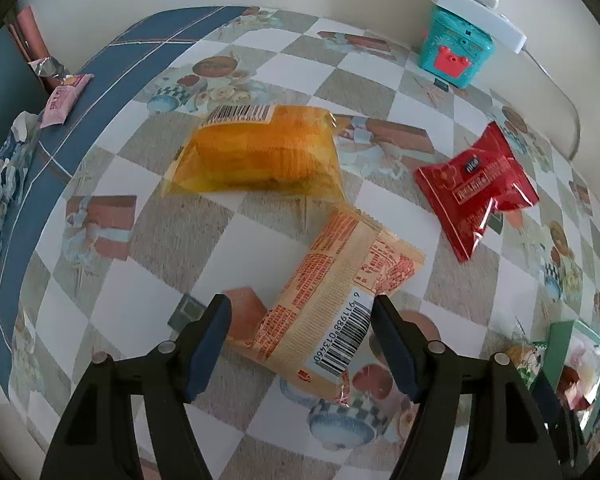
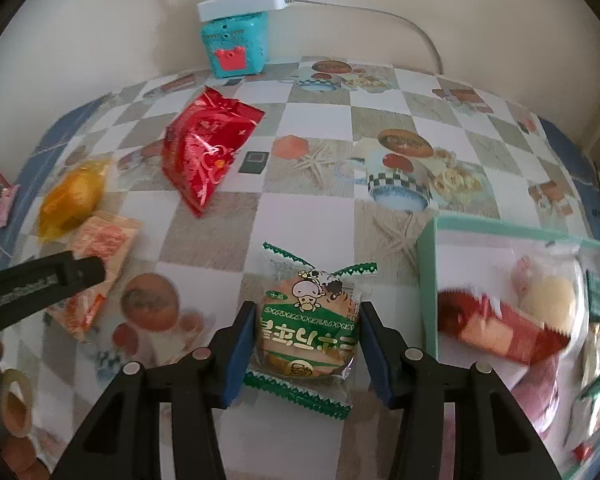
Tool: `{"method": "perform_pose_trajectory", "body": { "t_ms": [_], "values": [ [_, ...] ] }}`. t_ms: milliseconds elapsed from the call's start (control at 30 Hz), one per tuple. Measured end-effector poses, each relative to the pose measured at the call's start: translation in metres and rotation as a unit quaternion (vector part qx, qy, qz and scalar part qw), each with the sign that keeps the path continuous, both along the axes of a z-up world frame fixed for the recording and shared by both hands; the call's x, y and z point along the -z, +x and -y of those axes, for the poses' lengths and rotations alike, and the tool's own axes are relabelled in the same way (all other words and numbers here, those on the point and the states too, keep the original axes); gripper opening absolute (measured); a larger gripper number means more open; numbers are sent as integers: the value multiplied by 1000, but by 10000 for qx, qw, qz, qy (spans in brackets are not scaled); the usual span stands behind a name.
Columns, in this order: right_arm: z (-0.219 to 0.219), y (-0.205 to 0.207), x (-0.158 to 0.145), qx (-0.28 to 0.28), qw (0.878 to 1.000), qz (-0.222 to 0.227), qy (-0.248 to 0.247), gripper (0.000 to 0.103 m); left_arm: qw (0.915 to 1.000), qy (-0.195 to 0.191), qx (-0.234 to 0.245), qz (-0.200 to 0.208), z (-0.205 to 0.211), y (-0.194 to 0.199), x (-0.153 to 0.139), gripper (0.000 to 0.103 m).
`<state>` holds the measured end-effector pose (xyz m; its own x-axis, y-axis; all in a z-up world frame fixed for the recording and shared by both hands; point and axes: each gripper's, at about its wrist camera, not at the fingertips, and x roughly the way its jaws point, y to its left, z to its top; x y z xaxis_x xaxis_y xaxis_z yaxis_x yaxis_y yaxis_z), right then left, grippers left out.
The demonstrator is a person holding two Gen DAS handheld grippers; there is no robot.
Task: Organize snacks
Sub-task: 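Grasp the green-wrapped round cake with the right gripper while the left grasps the tan bread packet, then lift and carry the cake with the right gripper while the left carries the bread packet over the tray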
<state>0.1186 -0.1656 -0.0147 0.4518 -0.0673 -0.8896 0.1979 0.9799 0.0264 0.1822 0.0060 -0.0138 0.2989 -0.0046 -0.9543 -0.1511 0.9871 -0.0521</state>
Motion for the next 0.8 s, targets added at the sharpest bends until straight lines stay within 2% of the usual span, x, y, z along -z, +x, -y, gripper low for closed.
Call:
{"method": "perform_pose_trajectory", "body": {
  "t_ms": [300, 333, 400, 600, 700, 800],
  "values": [
    [0, -28, -28, 76, 9991, 296, 298, 53, 9999, 129, -67, 87, -9, -20, -20, 72],
    [1, -31, -33, 85, 9988, 353, 314, 53, 9998, 155, -81, 109, -10, -22, -23, 67],
    [2, -38, -44, 100, 9982, 467, 354, 53, 9997, 153, -111, 143, -12, -26, -28, 49],
    [8, -56, -61, 169, 9968, 620, 480, 53, 9994, 295, 11, 181, -3, -35, -35, 49],
    [16, -64, -63, 224, 9962, 650, 535, 53, 9999, 64, -21, 141, -7, -36, -33, 51],
    [27, -68, -62, 322, 9957, 648, 578, 53, 9992, -193, -279, 232, -24, -34, -34, 58]
  ]
}}
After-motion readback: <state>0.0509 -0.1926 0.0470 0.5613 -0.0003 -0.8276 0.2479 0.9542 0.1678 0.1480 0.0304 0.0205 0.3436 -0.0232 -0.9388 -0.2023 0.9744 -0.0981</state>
